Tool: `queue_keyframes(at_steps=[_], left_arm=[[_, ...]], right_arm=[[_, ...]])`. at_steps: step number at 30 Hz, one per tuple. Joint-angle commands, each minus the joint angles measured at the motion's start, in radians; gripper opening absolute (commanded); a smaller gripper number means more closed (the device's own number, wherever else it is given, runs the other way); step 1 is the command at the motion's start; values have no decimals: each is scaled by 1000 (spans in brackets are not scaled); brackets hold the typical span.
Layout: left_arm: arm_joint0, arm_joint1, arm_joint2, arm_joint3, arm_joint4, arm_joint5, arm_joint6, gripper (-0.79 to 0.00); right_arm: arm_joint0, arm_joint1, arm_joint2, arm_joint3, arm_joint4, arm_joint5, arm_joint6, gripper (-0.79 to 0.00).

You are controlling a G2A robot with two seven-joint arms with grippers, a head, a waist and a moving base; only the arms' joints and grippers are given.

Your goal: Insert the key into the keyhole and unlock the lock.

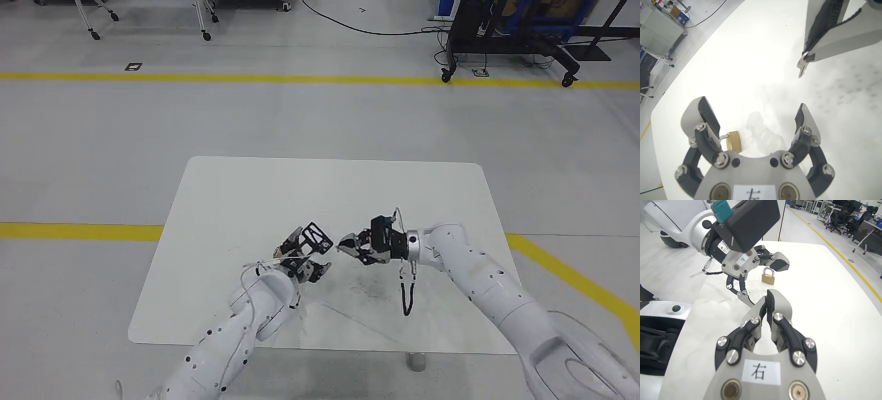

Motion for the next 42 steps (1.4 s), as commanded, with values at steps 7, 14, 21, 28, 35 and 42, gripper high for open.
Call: queue_keyframes(at_steps=[7, 14, 21, 28, 35, 42], left_arm=[[96, 36, -220, -169, -85, -28, 26, 0], [191, 62, -427, -189, -279, -139, 101, 0], [191, 62, -427, -189, -279, -139, 101, 0], [187, 58, -458, -148, -563, -231, 164, 0], [111, 74, -536, 6, -1314, -478, -164, 0], [1, 93, -524, 150, -1729, -525, -509, 0]], right_arm=[[1, 2, 1, 1, 1, 0, 1, -785], [-38, -3, -14, -11, 135, 0, -70, -785], [-36, -7, -79, 37, 345, 0, -130, -785], [-36, -7, -79, 37, 345, 0, -130, -785], [-88, -39, -150, 35, 679, 0, -70, -785], [-48, -64, -283, -18, 1063, 0, 55, -785]])
